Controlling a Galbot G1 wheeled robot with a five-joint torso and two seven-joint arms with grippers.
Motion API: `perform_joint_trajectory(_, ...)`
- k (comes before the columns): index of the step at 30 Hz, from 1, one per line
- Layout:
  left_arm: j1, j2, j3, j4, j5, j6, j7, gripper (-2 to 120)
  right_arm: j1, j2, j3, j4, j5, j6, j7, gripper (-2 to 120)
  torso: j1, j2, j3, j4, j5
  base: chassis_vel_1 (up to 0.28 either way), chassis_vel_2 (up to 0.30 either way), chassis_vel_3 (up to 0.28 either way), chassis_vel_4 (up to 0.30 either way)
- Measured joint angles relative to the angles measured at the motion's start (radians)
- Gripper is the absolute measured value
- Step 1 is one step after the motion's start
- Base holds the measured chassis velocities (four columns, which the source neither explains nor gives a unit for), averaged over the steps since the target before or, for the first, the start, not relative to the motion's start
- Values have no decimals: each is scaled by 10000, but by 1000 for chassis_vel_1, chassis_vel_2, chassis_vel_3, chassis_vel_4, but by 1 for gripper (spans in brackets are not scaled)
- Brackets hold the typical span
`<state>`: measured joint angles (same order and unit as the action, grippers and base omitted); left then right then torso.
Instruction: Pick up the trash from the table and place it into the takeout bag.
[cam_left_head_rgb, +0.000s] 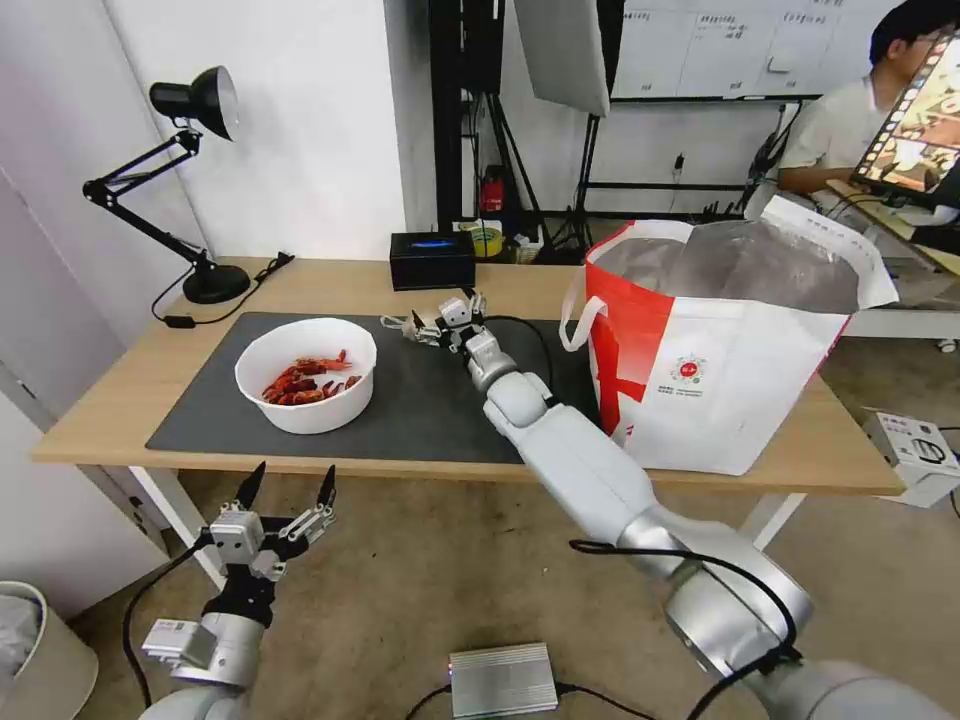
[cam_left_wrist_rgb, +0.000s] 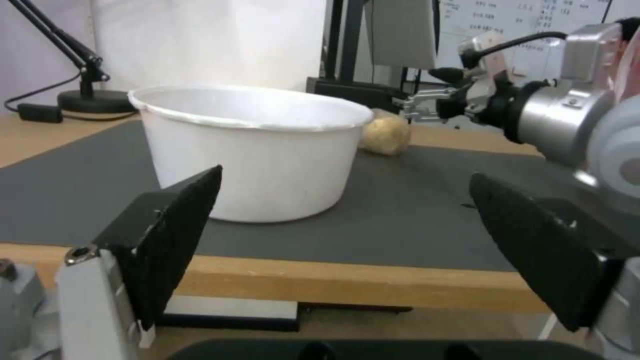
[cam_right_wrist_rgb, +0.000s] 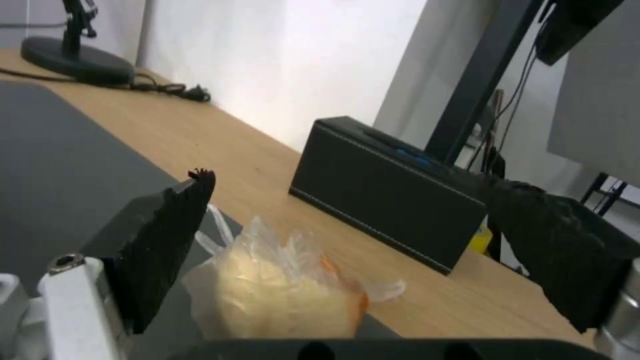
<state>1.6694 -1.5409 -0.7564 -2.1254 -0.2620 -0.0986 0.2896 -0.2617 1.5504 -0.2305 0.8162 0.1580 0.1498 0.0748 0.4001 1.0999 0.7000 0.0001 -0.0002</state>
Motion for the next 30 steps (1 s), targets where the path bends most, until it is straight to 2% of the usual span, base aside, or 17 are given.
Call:
perform_joint_trajectory(8,-33,20,2,198,-6,-34,60,100,611,227,-258,-999,-154,-47,-298,100,-1,0,0,-1,1,0,0,0,0)
perform_joint_trajectory(30,-292,15,231,681,40,-173,137,100,897,242,-530,-1953,-243,-345,-897,100,-1,1,0,-1,1,0,0,0,0)
